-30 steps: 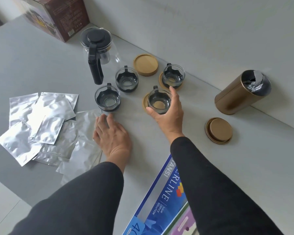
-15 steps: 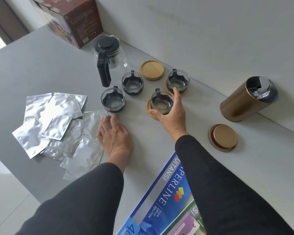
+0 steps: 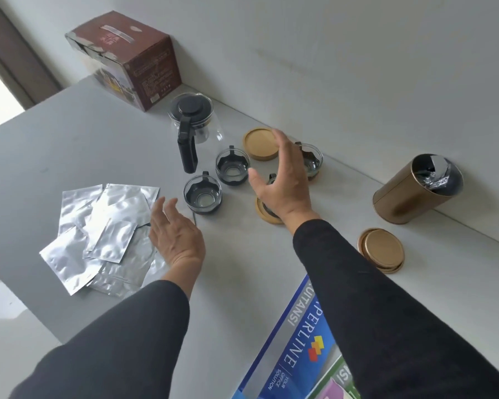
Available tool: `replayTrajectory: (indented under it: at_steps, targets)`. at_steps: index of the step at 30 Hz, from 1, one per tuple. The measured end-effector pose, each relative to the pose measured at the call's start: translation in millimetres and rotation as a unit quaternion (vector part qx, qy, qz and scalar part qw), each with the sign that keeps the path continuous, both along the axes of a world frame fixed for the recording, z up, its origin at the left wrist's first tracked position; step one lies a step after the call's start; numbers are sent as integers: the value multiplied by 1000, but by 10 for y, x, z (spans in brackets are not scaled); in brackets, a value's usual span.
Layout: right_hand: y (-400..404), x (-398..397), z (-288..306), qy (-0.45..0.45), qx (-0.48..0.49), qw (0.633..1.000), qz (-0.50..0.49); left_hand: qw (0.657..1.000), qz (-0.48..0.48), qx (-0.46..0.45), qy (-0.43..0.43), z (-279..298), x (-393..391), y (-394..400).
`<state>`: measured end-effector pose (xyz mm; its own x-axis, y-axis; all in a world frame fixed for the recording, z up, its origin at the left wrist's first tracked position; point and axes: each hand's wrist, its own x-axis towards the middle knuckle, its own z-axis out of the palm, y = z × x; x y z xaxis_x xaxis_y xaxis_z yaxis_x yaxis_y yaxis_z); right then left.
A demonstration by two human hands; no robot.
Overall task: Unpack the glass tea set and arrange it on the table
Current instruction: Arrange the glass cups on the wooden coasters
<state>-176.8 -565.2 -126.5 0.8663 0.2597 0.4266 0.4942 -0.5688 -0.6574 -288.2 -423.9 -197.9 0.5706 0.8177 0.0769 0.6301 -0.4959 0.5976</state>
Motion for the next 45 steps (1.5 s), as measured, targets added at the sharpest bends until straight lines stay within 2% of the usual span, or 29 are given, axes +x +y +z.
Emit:
replayTrajectory:
  at_steps: [4, 8, 13, 17, 21, 25, 29, 33, 35, 39, 45]
  targets:
    - [354, 102, -39, 82, -8, 996, 17, 999, -15, -18, 44, -125, 53, 199]
    - [606, 196, -140, 127, -51, 991, 7, 994, -14, -35, 104, -215, 86, 265]
    - [772, 291, -300, 202, -97, 974, -29, 992, -19, -50, 110, -231, 110, 300]
    - [846, 325, -363, 242, -89, 965, -37, 994, -14, -60, 94, -209, 111, 299]
    - [828, 306, -358, 223, -71, 969, -73, 993, -17, -65, 92, -228, 108, 310]
    - [750, 178, -196, 157, -14, 980, -124, 993, -21, -70, 96, -216, 106, 316]
    - [622, -68, 69, 87, 33, 988, -125, 994, -28, -71, 83, -201, 90, 321]
    - [477, -500, 141, 48, 26, 991, -123, 994, -33, -65, 76, -174, 84, 319]
    - [402, -766, 48, 57, 6, 991, -123, 994, -38, -63, 78, -175, 68, 321]
    - [278, -1180, -193, 137, -29, 985, -103, 995, -41, -56, 76, -193, 58, 325]
    - [182, -1361, -407, 175, -60, 978, -91, 995, -44, -39, 75, -222, 61, 324]
